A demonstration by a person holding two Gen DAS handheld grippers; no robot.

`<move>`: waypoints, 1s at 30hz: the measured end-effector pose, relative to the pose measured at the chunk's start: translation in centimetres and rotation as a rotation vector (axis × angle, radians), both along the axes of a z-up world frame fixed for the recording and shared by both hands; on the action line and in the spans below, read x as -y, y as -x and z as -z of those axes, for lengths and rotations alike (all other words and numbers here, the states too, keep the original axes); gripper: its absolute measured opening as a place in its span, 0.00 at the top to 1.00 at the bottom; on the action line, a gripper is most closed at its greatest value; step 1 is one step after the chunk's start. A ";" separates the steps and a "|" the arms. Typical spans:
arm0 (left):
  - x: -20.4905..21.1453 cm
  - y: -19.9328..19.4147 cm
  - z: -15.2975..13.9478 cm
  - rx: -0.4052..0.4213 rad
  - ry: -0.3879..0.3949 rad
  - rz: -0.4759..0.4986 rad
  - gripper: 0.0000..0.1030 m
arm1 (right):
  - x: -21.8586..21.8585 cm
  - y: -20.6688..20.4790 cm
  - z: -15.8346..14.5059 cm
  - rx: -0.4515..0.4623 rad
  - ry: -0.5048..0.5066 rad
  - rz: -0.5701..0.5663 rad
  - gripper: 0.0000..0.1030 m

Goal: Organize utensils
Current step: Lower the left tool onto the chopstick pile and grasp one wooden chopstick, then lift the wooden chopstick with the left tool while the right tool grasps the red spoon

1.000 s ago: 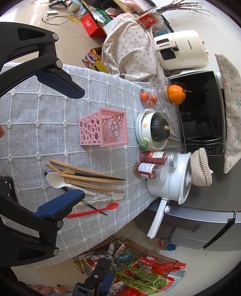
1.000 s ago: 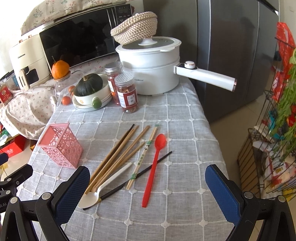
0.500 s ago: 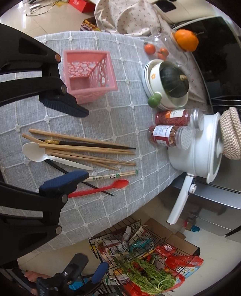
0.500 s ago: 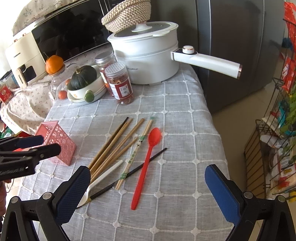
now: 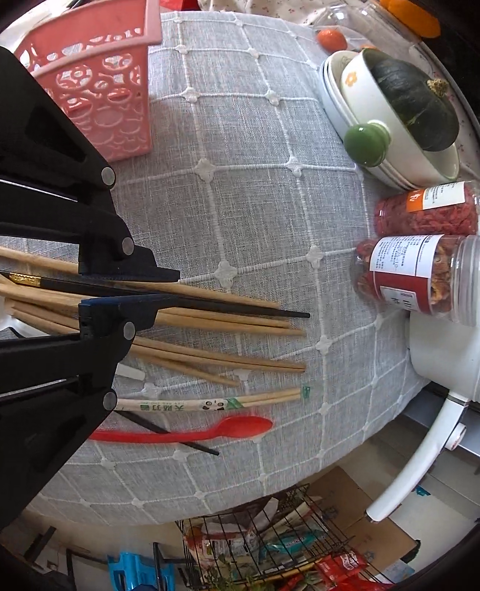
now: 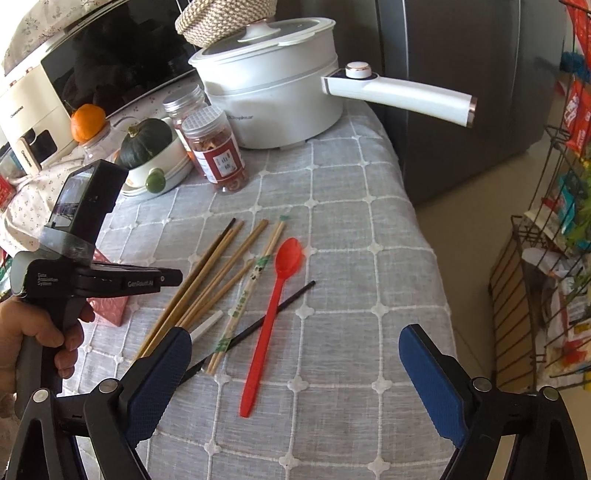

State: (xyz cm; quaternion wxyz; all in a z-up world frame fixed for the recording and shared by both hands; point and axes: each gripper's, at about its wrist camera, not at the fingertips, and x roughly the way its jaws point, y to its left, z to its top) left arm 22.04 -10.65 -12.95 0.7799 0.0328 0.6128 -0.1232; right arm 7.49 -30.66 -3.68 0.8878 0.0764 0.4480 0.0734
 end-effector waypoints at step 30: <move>-1.9 7.4 -11.6 0.341 0.078 0.045 0.94 | 1.0 -1.6 2.6 -0.123 -0.102 0.067 0.23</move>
